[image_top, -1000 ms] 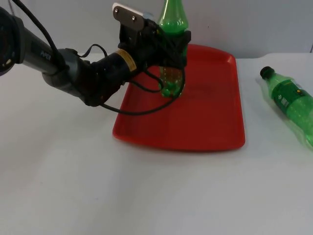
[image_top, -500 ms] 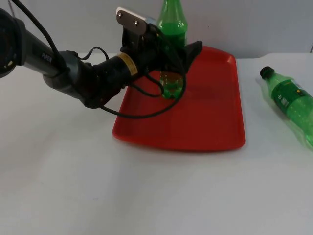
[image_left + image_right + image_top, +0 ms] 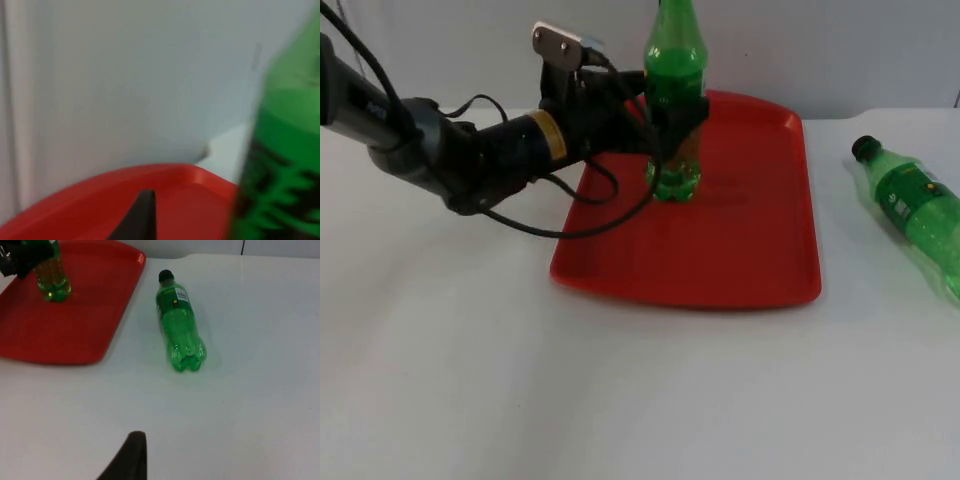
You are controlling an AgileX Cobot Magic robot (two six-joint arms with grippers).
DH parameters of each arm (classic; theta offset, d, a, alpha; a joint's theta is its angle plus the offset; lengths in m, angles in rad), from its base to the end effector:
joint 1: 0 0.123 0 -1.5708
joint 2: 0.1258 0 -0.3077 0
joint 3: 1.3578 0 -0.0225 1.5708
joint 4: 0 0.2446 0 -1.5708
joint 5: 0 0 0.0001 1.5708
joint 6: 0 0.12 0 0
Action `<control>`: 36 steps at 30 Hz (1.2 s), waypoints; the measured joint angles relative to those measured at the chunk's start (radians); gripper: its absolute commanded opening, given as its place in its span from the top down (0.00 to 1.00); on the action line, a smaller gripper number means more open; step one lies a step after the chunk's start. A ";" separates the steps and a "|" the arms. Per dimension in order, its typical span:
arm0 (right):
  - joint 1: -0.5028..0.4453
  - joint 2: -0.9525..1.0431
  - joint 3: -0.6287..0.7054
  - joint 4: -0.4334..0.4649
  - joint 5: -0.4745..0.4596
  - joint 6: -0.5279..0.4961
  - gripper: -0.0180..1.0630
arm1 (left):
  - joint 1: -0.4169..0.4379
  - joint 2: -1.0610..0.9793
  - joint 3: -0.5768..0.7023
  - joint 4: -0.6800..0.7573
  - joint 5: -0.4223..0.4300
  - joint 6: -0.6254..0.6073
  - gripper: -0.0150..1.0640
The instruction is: Place the bottle upright on the tray.
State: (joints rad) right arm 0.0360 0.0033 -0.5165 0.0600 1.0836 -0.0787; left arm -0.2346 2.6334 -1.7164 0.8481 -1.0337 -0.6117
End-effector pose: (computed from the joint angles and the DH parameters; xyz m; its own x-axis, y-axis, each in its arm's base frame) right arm -0.0101 0.0060 0.2637 -0.4589 -0.0671 -0.8860 -0.1062 0.9941 -0.0202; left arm 0.5257 -0.2051 0.0732 -0.0613 -0.0529 -0.9967 0.8022 0.5916 -0.0807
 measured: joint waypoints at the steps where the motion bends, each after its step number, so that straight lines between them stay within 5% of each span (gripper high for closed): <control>1: 0.000 0.000 0.000 0.000 0.000 0.000 0.01 | 0.007 0.000 0.000 0.040 -0.022 -0.010 0.08; 9: 0.000 0.000 0.000 0.000 0.000 0.000 0.01 | 0.013 0.000 0.000 0.227 -0.105 -0.079 0.08; 36: 0.000 0.000 0.000 0.000 0.000 -0.002 0.01 | 0.128 -0.005 0.000 0.328 -0.039 -0.158 0.08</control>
State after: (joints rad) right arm 0.0360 0.0033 -0.5165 0.0600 1.0836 -0.0806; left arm -0.1070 2.6284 -1.7164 1.1765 -1.0723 -0.7697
